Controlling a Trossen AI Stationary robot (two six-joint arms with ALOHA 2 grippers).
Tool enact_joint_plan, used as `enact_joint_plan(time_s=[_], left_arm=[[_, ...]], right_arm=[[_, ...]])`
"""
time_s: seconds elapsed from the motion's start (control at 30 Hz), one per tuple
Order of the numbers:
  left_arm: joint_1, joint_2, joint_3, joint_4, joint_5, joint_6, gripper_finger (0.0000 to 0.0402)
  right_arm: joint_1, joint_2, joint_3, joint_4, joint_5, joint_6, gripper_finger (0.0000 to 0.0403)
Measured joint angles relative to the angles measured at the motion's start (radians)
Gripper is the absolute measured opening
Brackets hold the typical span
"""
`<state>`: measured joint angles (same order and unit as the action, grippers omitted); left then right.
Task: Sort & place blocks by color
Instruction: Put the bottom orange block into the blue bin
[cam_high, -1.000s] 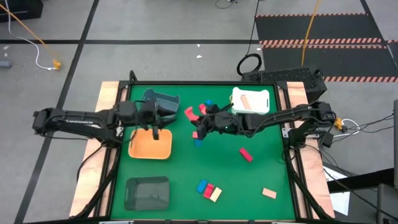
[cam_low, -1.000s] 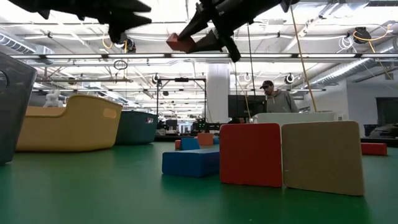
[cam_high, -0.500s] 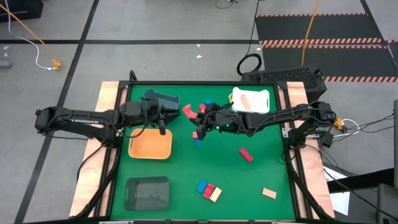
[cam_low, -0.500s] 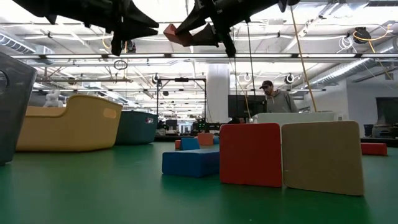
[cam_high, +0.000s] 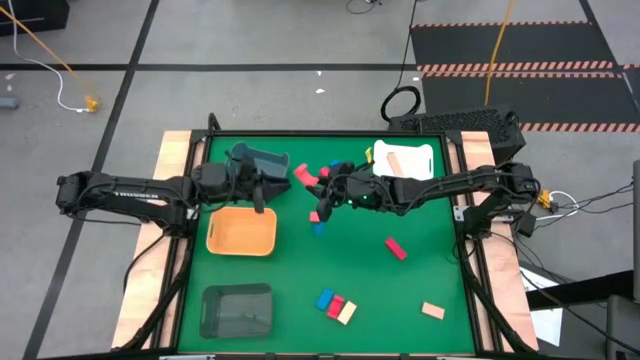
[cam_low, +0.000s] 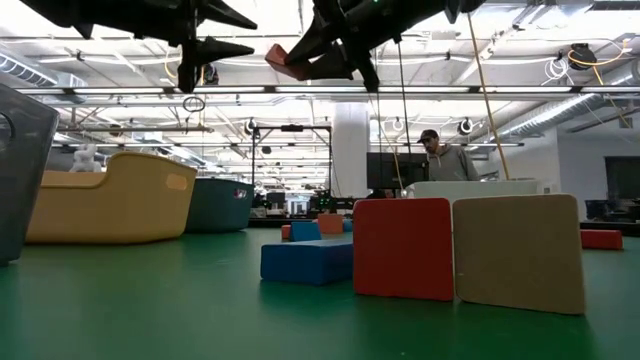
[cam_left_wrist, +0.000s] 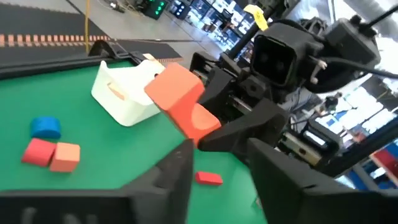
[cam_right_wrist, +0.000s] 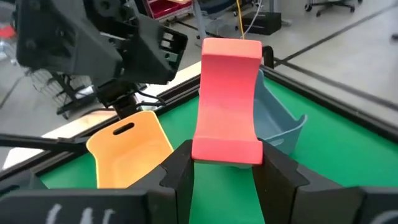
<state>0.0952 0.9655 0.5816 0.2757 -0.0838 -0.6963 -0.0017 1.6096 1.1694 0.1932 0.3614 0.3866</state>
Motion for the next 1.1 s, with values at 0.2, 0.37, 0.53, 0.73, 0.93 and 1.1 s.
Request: enact_joint_plan(time_s=[0.2, 0.37, 0.53, 0.73, 0.93, 1.1], left_arm=[[0.003, 0.075, -0.001, 0.063, -0.007, -0.091, 0.0243], [-0.003, 0.139, -0.001, 0.160, 0.005, -0.081, 0.0267], [-0.003, 0.163, -0.001, 0.208, -0.033, -0.068, 0.0269], [-0.003, 0.163, -0.001, 0.201, -0.101, -0.121, 0.0269], [-0.004, 0.170, -0.001, 0.204, -0.151, -0.206, 0.0269], [-0.004, 0.176, 0.000, 0.213, -0.201, -0.223, 0.0269]], right_arm=[[0.001, 0.000, 0.000, 0.025, -0.019, -0.107, 0.0116], [0.003, 0.000, 0.000, 0.025, -0.059, -0.121, 0.0116], [0.010, 0.000, 0.000, 0.026, -0.099, -0.140, 0.0116], [0.023, 0.000, 0.000, 0.028, -0.014, -0.151, 0.0116], [0.024, 0.000, 0.000, 0.094, 0.034, -0.196, 0.0116], [0.024, 0.001, -0.002, 0.132, 0.043, -0.235, 0.0116]])
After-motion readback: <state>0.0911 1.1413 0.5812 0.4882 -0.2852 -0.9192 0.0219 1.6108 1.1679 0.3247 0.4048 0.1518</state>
